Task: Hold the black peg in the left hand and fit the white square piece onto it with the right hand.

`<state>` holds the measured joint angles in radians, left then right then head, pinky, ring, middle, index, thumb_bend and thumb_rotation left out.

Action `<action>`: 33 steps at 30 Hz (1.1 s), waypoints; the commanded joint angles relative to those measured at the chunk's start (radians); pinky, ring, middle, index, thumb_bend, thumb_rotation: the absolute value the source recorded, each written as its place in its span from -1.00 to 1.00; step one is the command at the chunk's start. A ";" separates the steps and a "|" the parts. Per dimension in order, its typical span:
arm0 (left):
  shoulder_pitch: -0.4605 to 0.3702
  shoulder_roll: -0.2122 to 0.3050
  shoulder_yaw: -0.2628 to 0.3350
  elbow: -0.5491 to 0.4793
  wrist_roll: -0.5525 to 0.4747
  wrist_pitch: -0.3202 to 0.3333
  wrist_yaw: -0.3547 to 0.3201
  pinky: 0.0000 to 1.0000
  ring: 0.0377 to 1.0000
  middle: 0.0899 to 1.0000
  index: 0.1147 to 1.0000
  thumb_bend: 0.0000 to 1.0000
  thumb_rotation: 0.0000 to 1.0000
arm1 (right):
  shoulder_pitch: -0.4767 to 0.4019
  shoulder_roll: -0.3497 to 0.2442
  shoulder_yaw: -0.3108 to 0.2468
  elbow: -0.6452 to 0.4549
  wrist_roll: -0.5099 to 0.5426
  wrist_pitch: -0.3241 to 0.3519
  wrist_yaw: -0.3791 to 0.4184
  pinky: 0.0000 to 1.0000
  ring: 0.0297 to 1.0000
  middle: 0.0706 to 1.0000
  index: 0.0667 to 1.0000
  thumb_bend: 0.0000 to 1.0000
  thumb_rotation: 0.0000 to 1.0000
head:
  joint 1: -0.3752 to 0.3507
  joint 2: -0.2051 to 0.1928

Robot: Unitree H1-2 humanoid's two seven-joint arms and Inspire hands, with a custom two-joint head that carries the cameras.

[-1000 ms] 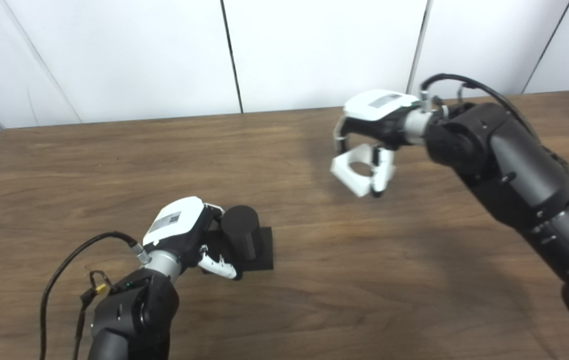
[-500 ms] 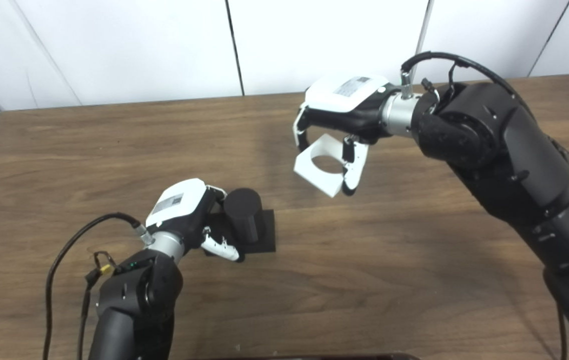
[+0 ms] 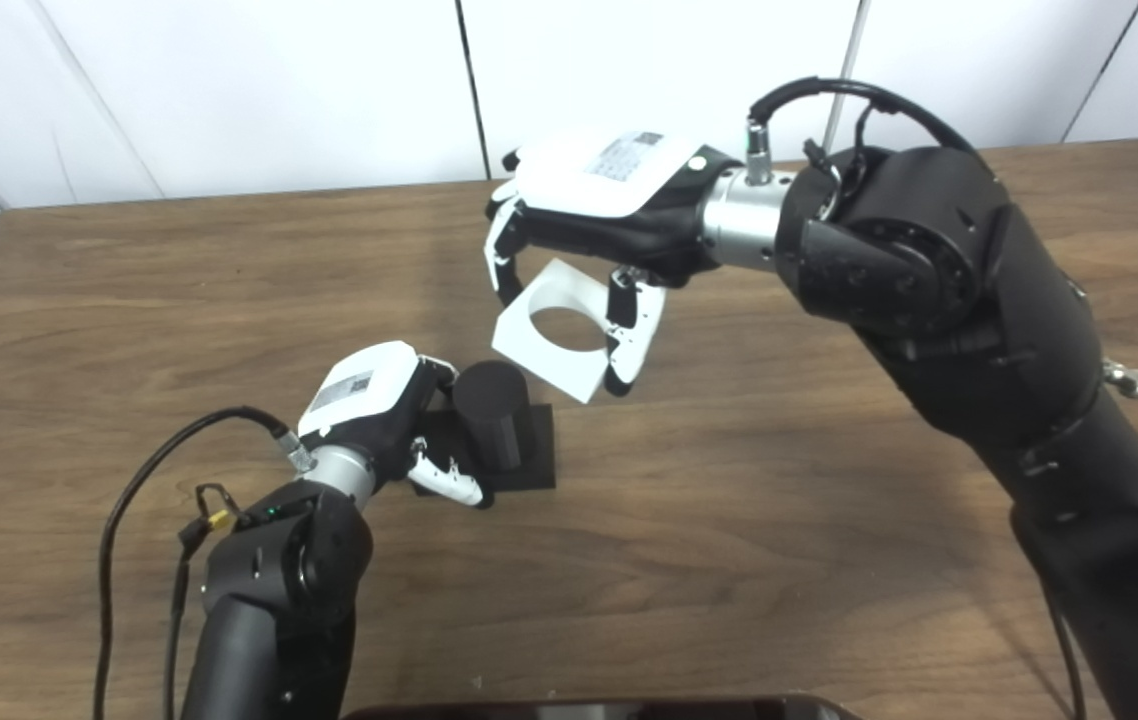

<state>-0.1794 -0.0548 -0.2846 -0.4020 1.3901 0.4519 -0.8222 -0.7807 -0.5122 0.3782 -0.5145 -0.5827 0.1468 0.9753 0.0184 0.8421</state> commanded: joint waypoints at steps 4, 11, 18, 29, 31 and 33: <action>-0.017 -0.018 -0.009 0.008 0.015 -0.004 -0.041 0.65 0.74 0.58 -0.17 0.05 -0.89 | -0.021 0.017 0.000 0.007 -0.011 -0.033 -0.040 1.00 0.77 0.49 -0.11 0.05 -0.72 | 0.001 0.001; -0.009 -0.019 -0.009 -0.005 0.014 -0.011 -0.043 0.61 0.71 0.56 -0.16 0.05 -0.90 | 0.033 0.045 0.019 0.074 -0.021 -0.116 -0.105 1.00 0.78 0.49 -0.11 0.05 -0.72 | 0.007 0.007; -0.005 -0.025 -0.009 -0.013 0.019 -0.011 -0.046 0.60 0.69 0.54 -0.16 0.05 -0.89 | 0.061 0.070 0.041 0.098 -0.045 -0.144 -0.113 1.00 0.78 0.50 -0.11 0.05 -0.72 | 0.010 0.013; -0.001 -0.036 -0.012 -0.008 0.013 -0.013 -0.031 0.65 0.73 0.55 -0.17 0.05 -0.90 | 0.046 0.120 0.081 0.147 -0.109 -0.196 -0.118 1.00 0.84 0.53 -0.11 0.05 -0.73 | 0.005 0.015; -0.001 -0.040 -0.015 -0.012 0.023 -0.012 -0.041 0.71 0.77 0.56 -0.16 0.05 -0.89 | 0.041 0.130 0.080 0.156 -0.112 -0.201 -0.124 1.00 0.84 0.53 -0.11 0.05 -0.73 | 0.005 0.014; -0.004 -0.042 -0.015 -0.010 0.032 -0.011 -0.045 0.74 0.78 0.56 -0.16 0.05 -0.89 | 0.038 0.138 0.079 0.160 -0.113 -0.203 -0.125 1.00 0.83 0.53 -0.11 0.05 -0.73 | 0.006 0.015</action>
<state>-0.1795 -0.0771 -0.2830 -0.4029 1.4217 0.4495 -0.8420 -0.6933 -0.3828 0.4660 -0.3489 -0.6955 -0.0378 0.8814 0.0245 0.8560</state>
